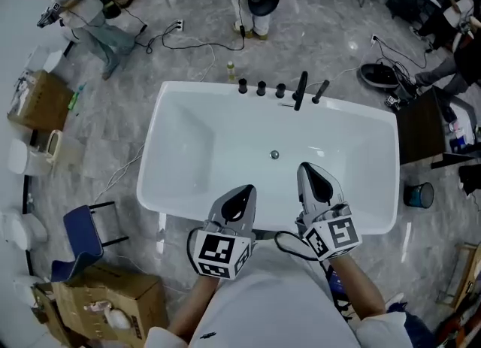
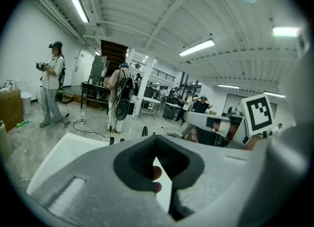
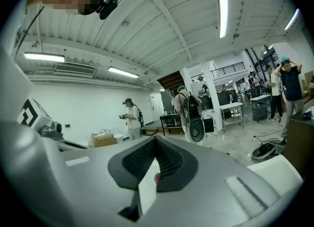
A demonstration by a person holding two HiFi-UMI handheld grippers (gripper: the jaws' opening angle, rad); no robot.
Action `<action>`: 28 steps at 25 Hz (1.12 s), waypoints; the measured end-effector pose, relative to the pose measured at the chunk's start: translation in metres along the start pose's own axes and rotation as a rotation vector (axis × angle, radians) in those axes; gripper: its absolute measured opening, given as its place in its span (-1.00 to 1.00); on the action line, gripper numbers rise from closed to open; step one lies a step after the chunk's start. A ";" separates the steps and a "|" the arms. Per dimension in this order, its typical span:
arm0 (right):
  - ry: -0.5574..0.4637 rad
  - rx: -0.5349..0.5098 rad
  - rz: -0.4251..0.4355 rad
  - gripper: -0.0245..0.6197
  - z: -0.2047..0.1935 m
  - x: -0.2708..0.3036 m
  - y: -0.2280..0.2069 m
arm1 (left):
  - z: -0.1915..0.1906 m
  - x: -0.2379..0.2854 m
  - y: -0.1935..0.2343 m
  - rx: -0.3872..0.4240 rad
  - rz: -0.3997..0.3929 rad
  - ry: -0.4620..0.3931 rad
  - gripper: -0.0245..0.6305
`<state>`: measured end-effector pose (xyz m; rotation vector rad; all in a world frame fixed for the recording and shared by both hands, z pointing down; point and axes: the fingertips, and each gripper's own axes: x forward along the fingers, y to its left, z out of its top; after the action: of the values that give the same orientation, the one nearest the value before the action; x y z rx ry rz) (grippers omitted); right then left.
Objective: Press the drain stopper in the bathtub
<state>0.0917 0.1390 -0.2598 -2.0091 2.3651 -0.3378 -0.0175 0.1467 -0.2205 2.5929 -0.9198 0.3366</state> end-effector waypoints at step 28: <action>0.035 -0.038 -0.160 -0.92 -0.013 -0.086 0.002 | -0.005 0.020 -0.092 0.023 -0.077 0.032 -0.93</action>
<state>0.1022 0.2252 -0.2585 -2.2344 2.2514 -0.3366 0.0565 0.2040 -0.2327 2.6280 -0.8077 0.3683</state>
